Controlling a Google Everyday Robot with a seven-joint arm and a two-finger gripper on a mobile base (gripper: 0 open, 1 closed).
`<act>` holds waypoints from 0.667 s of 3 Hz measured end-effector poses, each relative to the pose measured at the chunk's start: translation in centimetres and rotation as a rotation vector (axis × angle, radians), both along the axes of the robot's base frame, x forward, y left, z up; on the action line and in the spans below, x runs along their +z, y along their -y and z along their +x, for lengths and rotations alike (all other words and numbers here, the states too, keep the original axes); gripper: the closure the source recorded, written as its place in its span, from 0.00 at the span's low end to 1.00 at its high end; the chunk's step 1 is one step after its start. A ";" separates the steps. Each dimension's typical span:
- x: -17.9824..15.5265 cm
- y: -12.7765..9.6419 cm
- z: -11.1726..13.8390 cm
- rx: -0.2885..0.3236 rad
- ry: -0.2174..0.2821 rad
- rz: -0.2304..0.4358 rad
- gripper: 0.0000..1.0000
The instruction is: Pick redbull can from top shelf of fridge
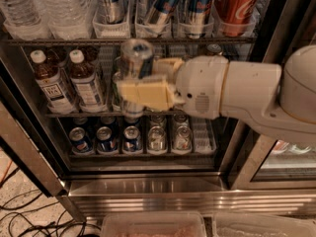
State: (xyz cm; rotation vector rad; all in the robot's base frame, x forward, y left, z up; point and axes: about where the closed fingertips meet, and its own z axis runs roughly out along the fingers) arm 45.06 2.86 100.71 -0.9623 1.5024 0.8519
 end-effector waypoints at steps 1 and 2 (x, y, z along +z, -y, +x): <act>-2.1 1.2 -2.4 0.003 -0.042 0.001 1.00; -2.3 1.4 -2.5 0.001 -0.046 0.000 1.00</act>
Offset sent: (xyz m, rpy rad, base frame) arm -0.0212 -0.0109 -0.0188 0.0010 0.0371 0.0031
